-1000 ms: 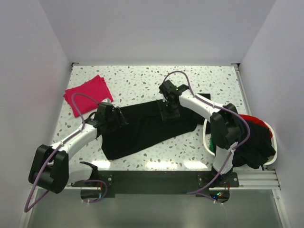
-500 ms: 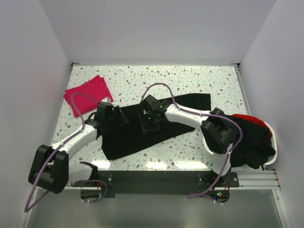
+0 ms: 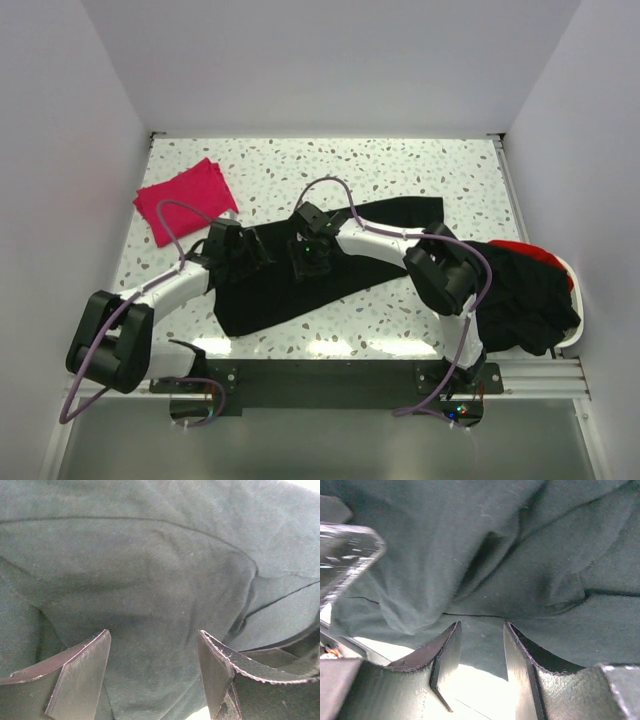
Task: Fold and stack the t-shirts
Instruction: Fold the tshirt
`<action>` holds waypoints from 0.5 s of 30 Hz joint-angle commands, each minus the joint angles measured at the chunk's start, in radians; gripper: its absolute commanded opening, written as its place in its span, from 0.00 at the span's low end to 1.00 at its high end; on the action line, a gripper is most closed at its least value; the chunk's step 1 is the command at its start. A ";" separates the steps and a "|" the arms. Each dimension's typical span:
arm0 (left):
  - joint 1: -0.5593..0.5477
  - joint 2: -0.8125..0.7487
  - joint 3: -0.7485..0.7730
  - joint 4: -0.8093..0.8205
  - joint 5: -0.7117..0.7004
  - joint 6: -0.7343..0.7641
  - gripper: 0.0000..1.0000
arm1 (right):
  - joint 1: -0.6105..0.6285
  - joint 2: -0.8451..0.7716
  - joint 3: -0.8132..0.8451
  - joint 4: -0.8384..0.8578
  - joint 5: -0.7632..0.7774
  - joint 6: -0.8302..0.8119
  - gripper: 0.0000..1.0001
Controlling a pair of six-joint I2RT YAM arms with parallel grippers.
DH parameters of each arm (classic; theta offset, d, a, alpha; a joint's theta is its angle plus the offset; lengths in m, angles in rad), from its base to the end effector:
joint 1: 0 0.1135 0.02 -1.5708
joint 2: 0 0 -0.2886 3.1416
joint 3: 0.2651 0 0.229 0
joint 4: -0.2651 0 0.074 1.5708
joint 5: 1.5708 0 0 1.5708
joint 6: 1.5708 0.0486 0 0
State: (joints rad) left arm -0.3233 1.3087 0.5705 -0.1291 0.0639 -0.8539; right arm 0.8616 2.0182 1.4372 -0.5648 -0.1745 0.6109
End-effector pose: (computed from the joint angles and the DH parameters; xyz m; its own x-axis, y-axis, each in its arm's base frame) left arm 0.2155 -0.0755 0.1945 -0.7436 -0.5442 -0.3883 -0.3110 0.7958 -0.5197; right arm 0.2624 0.3187 0.1915 -0.9414 -0.2296 -0.2470 -0.3100 0.8774 0.3661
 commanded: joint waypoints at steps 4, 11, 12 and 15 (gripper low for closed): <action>-0.003 0.001 -0.044 0.014 -0.027 -0.004 0.75 | 0.013 -0.003 0.069 0.023 0.024 0.021 0.43; -0.003 0.001 -0.070 0.016 -0.022 -0.008 0.75 | 0.017 0.046 0.097 0.031 0.020 0.023 0.43; -0.003 0.001 -0.072 0.014 -0.021 -0.008 0.75 | 0.019 0.048 0.101 0.031 0.018 0.021 0.43; -0.003 -0.002 -0.080 0.013 -0.021 -0.010 0.75 | 0.019 0.060 0.120 0.029 0.024 0.023 0.43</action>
State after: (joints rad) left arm -0.3233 1.2999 0.5247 -0.0933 0.0589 -0.8547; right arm 0.8734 2.0705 1.5108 -0.5549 -0.1703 0.6220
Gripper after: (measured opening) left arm 0.745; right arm 0.429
